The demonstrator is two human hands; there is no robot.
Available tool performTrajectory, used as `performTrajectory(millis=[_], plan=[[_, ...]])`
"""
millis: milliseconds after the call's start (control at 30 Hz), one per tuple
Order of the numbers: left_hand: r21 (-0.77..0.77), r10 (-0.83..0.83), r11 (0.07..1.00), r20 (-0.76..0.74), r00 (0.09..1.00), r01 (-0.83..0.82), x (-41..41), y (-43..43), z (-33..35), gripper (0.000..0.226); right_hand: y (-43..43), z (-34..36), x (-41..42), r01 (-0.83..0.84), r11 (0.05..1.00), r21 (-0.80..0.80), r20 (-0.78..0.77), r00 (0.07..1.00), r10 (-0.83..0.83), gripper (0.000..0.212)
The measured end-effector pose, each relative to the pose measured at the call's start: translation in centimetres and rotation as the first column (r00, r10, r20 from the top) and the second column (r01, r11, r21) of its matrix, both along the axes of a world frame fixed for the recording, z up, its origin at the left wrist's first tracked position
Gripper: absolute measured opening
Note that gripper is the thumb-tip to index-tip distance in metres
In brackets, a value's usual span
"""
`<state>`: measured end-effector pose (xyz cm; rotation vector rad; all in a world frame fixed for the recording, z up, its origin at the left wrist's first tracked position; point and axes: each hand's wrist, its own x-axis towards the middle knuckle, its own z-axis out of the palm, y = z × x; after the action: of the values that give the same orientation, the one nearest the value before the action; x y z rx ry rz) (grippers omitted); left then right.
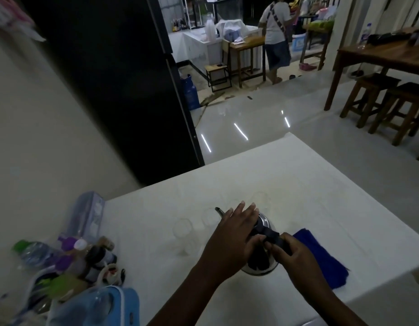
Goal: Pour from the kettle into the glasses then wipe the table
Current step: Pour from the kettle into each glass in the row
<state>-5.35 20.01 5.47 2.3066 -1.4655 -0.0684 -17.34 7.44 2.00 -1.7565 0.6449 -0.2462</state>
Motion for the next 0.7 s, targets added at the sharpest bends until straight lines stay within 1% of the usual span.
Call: performTrajectory(millis=[167,333,467,700], plan=[[0.010,-0.003,1.000,-0.018,1.000,0.003,0.9,3.8,-0.5,0.056,3.8,-0.6,1.4,-0.011,1.000,-0.020,-0.037,0.999,0.010,0.020],[-0.015,0.008,1.000,-0.111,0.994,-0.010,1.6,6.9,-1.0,0.056,6.7,-1.3,2.6,0.008,0.998,-0.067,-0.049,0.999,-0.011,0.029],[-0.018,0.018,1.000,-0.122,0.992,-0.020,2.2,8.2,-1.5,0.062,8.3,-1.6,3.3,0.015,0.995,-0.098,-0.067,0.997,-0.022,0.032],[-0.026,0.037,0.999,-0.163,0.986,-0.042,3.5,8.8,-2.8,0.051,8.9,-2.0,4.4,-0.010,0.992,-0.129,-0.100,0.995,-0.003,0.028]])
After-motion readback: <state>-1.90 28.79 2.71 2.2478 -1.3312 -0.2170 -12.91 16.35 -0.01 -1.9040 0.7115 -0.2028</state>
